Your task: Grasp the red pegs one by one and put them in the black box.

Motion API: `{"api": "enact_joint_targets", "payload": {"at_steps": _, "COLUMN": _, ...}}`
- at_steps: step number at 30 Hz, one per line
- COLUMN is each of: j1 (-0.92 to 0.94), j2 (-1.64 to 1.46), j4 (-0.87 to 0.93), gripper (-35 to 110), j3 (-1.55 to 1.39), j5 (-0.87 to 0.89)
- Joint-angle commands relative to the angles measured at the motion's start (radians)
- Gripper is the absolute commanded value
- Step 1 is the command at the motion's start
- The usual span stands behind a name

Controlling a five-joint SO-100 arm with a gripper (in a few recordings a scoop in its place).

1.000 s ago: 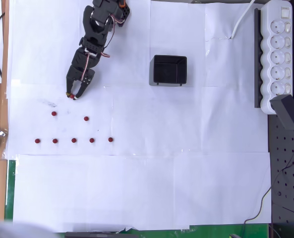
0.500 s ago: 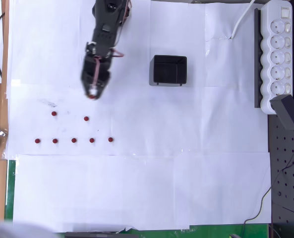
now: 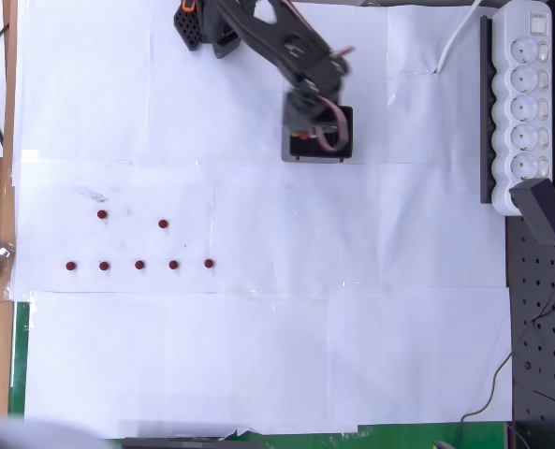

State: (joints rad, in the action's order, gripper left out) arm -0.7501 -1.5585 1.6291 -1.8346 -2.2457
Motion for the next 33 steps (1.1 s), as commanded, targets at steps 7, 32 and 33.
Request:
{"api": "enact_joint_targets", "payload": {"at_steps": 7, "j1": -0.054, "j2": -0.225, "j4": -0.195, "gripper": 2, "j3": -0.041, "j5": 0.014}}
{"api": "enact_joint_targets", "payload": {"at_steps": 32, "j1": 0.055, "j2": 0.36, "j4": -0.121, "gripper": 18, "j3": 0.038, "j5": 0.212}}
{"api": "enact_joint_targets", "payload": {"at_steps": 33, "j1": 0.091, "j2": 0.399, "j4": -0.132, "gripper": 18, "j3": 0.078, "j5": 0.242}}
